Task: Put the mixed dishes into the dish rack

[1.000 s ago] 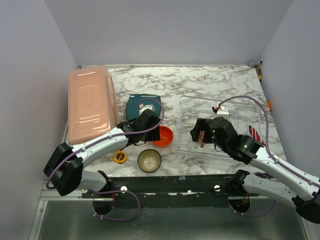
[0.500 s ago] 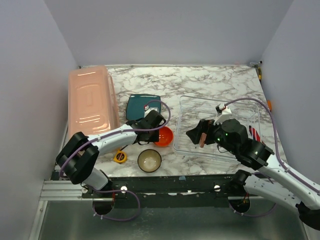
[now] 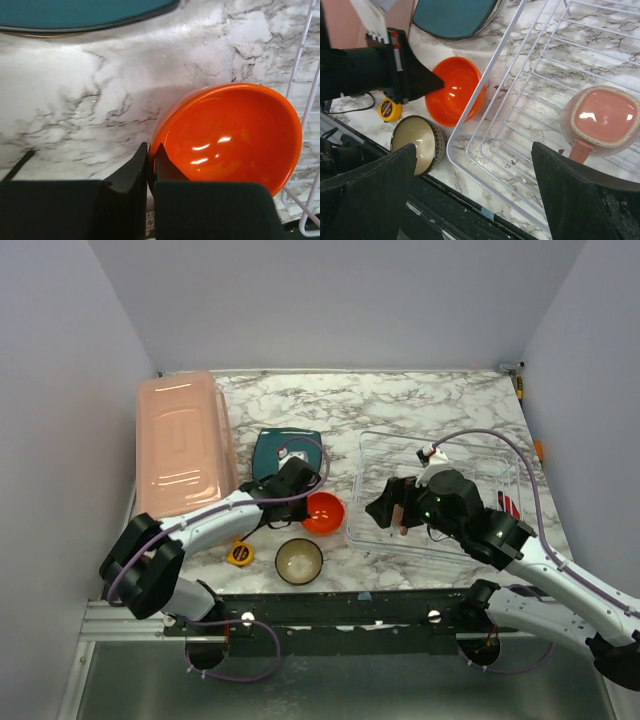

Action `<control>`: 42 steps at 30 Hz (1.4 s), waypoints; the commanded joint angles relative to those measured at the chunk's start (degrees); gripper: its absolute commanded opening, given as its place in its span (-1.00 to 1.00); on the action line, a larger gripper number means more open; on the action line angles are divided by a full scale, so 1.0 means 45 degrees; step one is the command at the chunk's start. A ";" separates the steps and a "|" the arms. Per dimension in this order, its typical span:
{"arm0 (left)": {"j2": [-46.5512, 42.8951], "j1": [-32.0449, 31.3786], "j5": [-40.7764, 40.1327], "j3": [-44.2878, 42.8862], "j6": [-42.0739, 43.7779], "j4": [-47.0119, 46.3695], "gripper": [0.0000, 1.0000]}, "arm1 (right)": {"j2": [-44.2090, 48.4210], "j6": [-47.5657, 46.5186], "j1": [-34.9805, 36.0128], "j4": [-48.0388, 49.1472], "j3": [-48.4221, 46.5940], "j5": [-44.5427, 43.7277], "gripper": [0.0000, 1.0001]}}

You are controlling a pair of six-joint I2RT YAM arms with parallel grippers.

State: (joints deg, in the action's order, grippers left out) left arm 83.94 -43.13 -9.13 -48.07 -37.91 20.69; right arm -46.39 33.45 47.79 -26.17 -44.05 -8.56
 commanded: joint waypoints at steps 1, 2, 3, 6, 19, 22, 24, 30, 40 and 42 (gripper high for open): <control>-0.2549 0.0711 -0.0674 -0.0014 0.0400 0.0938 -1.00 | -0.0462 -0.0295 0.0022 -0.0595 -0.0916 0.0146 0.99; -0.3207 0.0860 -0.0526 -0.0048 0.0483 0.1053 -1.00 | -0.0478 -0.0310 0.0022 -0.0610 -0.0989 0.0191 0.99; -0.3778 0.0944 -0.0423 -0.0072 0.0556 0.1090 -1.00 | -0.0483 -0.0320 0.0028 -0.0564 -0.1010 0.0308 1.00; -0.5562 0.1189 0.0411 -0.0233 0.0633 0.1180 -1.00 | -0.0434 -0.0361 0.0024 -0.0161 -0.1030 0.0924 0.99; -0.8495 0.2460 0.7513 0.1514 -0.3206 -0.3923 -1.00 | -0.0965 0.2081 0.0022 0.6872 -0.0056 0.8584 1.00; -0.8458 0.2477 0.7793 0.1801 -0.3577 -0.4393 -1.00 | -0.0958 0.2472 0.0025 0.7373 0.0123 0.8119 0.99; -0.8429 0.2478 0.8002 0.2011 -0.3731 -0.4526 -1.00 | -0.0885 0.2587 0.0024 0.7433 0.0201 0.7601 0.98; -0.8519 0.2496 0.8115 0.2244 -0.3807 -0.4905 -1.00 | -0.0989 0.2120 0.0023 0.6241 -0.0245 0.6542 0.95; -0.8420 0.2496 0.8112 0.2207 -0.3736 -0.4874 -1.00 | -0.1067 0.1947 0.0023 0.5839 -0.0570 0.6295 0.87; -0.8419 0.2496 0.8085 0.2163 -0.3675 -0.4786 -1.00 | -0.1029 0.1827 0.0036 0.5237 -0.0621 0.6083 0.87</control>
State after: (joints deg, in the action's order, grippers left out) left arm 46.46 -31.81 24.12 -37.74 -54.00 2.24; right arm -50.89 43.31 47.83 1.30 -44.84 22.17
